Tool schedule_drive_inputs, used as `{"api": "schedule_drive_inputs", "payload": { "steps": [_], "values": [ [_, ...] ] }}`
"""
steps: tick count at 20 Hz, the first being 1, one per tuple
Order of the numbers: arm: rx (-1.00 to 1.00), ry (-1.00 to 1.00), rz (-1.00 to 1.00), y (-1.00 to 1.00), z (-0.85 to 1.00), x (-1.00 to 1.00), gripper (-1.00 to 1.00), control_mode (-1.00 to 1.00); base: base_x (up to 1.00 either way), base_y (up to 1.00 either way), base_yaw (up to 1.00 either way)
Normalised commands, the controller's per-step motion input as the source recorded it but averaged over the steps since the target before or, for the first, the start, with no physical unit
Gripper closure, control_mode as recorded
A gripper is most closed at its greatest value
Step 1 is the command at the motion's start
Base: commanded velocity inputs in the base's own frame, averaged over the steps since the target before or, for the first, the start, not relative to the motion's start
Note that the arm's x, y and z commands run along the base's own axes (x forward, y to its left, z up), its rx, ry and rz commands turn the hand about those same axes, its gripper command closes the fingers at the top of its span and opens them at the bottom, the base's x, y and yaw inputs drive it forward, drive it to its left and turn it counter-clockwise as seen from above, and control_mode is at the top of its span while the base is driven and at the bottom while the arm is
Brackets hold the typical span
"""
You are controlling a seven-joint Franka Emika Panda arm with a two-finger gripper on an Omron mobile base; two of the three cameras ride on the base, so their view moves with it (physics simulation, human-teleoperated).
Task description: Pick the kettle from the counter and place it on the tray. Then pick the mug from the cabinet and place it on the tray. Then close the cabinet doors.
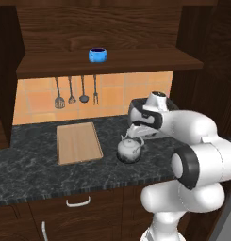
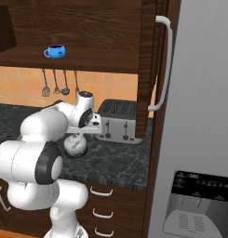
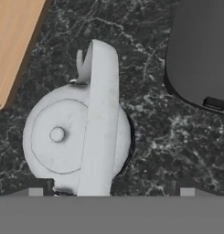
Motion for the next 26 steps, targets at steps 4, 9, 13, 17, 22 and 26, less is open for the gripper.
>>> {"api": "schedule_drive_inputs", "payload": {
  "steps": [4, 9, 13, 17, 22, 26],
  "values": [
    [0.00, 0.00, 0.00, 0.01, -0.18, 0.16, -1.00, -1.00, 0.00, 0.00, 0.00],
    [0.00, 0.00, 0.03, 0.10, -0.10, 0.01, 1.00, -1.00, 0.00, 0.00, 0.00],
    [0.02, 0.00, 0.04, 0.04, -0.13, -0.10, 1.00, -1.00, 0.00, 0.00, 0.00],
    [0.14, 0.05, 0.01, 0.06, -0.06, -0.23, 1.00, -1.00, 0.00, 0.00, 0.00],
    [0.09, -0.28, 0.00, 0.29, 0.29, -0.55, 1.00, -1.00, 0.00, 0.00, 0.00],
    [0.00, -0.41, 0.00, 0.57, 0.50, -0.52, 1.00, -1.00, 0.00, 0.00, 0.00]
  ]
}}
